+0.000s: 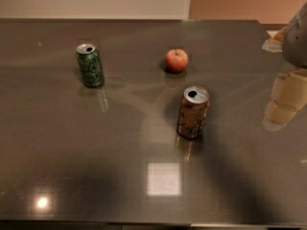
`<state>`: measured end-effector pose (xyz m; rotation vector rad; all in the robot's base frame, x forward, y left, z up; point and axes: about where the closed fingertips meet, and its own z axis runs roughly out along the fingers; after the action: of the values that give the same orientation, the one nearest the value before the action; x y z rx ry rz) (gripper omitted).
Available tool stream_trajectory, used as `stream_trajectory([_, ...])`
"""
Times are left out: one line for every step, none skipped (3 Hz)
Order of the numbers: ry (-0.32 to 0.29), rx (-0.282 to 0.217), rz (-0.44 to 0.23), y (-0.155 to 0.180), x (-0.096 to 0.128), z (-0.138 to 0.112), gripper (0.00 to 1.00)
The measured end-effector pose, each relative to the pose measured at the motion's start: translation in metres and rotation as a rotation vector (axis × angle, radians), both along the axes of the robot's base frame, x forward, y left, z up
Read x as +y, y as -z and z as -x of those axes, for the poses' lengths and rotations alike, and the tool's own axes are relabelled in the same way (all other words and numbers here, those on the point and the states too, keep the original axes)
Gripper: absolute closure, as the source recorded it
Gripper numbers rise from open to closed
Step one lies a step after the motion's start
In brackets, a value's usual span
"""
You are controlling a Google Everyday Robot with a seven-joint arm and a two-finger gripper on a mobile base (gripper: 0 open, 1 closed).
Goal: Move apple near orange can
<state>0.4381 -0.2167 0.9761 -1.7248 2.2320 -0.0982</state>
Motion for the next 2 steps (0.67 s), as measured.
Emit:
stream_trajectory([0.002, -0.003, -0.001, -0.001, 0.0, -0.001, 0.0])
stream_trajectory([-0.005, 0.012, -0.001, -0.003, 0.003, -0.02, 0.0])
